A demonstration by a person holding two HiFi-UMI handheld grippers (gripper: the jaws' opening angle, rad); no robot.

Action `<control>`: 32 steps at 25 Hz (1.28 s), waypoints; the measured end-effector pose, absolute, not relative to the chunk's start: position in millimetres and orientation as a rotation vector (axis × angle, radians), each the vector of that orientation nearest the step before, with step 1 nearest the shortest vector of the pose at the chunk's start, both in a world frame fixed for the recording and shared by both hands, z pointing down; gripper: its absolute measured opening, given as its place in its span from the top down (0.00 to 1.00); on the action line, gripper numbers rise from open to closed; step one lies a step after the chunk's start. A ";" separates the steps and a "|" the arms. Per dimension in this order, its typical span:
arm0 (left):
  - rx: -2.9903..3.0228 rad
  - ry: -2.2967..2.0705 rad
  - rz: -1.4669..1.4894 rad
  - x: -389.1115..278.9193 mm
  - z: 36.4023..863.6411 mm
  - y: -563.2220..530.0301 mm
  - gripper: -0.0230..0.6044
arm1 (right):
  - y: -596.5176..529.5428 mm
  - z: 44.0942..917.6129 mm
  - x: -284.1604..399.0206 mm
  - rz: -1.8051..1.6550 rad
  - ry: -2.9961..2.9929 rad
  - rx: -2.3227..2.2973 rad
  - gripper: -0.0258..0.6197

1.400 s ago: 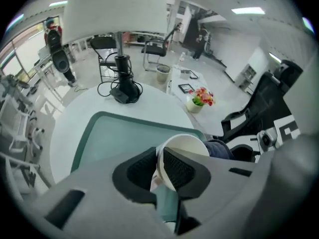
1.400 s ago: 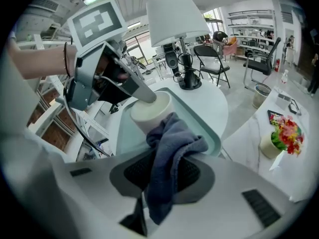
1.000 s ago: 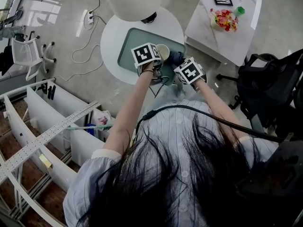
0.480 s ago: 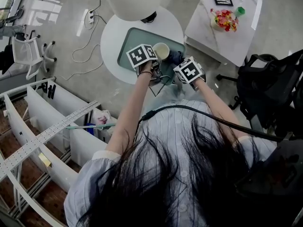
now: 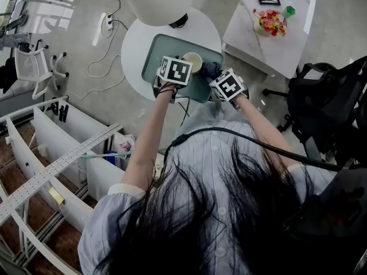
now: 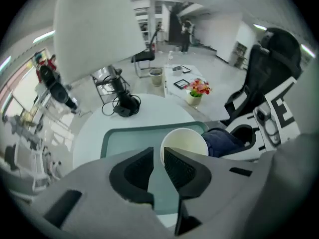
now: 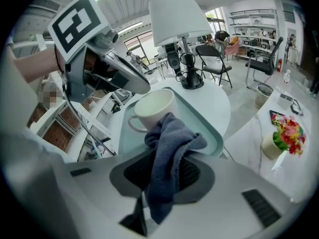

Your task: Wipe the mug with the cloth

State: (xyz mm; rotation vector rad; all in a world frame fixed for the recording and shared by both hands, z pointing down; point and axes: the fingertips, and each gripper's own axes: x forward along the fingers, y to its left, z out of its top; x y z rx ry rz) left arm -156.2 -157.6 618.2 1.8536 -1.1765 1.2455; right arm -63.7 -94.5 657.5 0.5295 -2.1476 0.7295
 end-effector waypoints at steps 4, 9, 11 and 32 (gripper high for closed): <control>2.132 -0.937 1.606 -146.0 619.8 -168.2 0.88 | -94.4 657.8 -62.8 0.737 -2.147 0.532 0.82; 2.378 -0.550 1.888 -127.5 628.1 -172.9 0.88 | -92.4 658.9 -62.4 0.748 -2.143 0.530 0.82; 2.435 -0.389 1.924 -118.6 631.4 -170.5 0.88 | -92.0 659.1 -61.7 0.751 -2.141 0.532 0.82; 2.312 -0.407 1.841 -114.5 651.8 -171.8 0.89 | -89.7 658.8 -65.8 0.746 -2.145 0.501 0.82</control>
